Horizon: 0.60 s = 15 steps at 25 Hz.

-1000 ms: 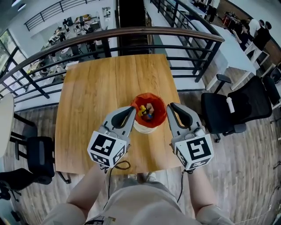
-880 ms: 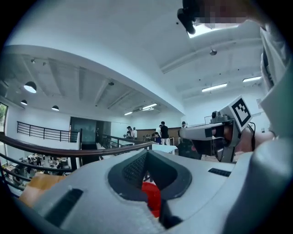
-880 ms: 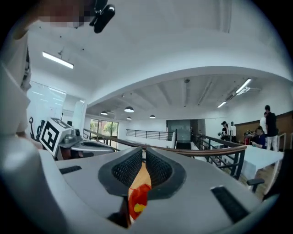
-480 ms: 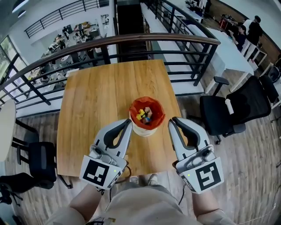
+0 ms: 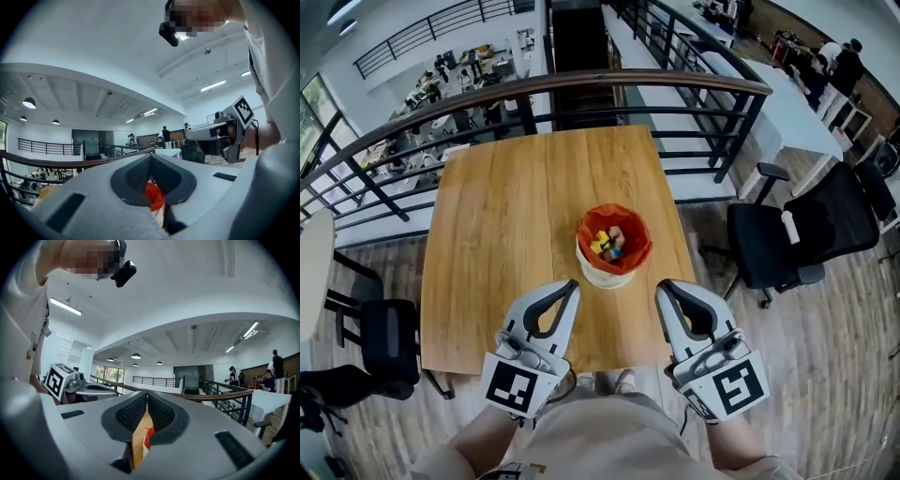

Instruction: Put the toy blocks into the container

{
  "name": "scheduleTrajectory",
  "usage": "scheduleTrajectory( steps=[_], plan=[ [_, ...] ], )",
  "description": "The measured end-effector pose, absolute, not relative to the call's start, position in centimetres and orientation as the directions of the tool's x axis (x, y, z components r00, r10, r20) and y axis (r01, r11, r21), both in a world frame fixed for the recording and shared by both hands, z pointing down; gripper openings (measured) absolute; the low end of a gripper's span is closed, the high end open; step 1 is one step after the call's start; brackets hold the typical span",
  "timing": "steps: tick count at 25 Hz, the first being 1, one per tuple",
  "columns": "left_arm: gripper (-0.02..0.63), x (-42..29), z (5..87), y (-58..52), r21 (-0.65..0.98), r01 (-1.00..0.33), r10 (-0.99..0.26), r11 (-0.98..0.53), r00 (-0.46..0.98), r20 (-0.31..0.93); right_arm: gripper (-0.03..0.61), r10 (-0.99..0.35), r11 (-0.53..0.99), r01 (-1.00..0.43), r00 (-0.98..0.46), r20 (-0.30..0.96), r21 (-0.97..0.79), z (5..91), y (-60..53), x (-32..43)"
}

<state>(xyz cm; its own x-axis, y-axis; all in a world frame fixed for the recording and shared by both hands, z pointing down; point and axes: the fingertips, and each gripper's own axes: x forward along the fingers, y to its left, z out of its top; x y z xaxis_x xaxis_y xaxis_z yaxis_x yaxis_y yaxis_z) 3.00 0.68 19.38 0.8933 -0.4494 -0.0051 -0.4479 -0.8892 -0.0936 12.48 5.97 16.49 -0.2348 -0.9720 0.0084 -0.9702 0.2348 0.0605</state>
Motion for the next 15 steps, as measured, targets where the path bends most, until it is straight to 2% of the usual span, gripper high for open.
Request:
scheduleTrajectory(
  steps=[9,15],
  plan=[
    [0.012,2.5,21.3,2.4,-0.053,-0.436,-0.438,-0.898,0.899,0.024,0.021,-0.969,0.245,-0.97,-0.244,0.046,0.01,18.5,7.2,11.7],
    [0.012,2.0,21.3,2.5,-0.036,-0.435,-0.436,-0.9,0.9,0.008,0.021,-0.966,0.254,-0.966,-0.251,0.069,0.038,19.3,7.0,11.1]
  ],
)
